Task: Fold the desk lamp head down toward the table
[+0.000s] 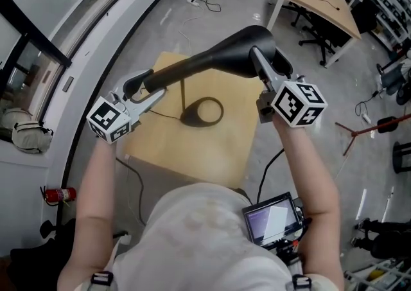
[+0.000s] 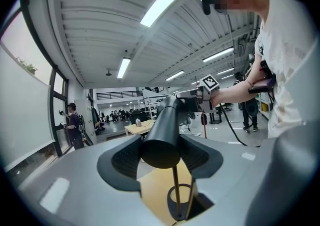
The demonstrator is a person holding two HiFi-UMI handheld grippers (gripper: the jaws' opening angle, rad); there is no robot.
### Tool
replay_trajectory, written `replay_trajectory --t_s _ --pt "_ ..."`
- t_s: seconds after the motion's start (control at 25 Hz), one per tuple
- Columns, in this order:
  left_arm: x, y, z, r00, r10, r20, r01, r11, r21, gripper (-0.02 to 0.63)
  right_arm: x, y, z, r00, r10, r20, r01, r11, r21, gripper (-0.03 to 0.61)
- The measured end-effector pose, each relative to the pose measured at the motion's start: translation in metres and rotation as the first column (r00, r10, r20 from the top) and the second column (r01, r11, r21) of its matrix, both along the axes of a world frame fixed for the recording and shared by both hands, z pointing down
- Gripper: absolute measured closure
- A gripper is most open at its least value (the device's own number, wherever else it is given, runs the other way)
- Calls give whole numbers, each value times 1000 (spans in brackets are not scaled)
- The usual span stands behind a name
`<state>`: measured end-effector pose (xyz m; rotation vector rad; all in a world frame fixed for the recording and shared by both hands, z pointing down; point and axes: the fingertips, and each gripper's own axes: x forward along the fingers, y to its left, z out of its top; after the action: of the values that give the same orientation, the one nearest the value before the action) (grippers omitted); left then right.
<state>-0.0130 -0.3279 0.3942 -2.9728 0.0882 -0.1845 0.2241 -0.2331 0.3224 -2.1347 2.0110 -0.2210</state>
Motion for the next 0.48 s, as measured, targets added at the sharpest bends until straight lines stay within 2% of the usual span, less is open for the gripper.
replay_trajectory --t_s 0.48 --pt "-9 -2 -8 1000 1 13 -1 999 36 374 -1 -2 38 988 -31 149 33 999 -8 342"
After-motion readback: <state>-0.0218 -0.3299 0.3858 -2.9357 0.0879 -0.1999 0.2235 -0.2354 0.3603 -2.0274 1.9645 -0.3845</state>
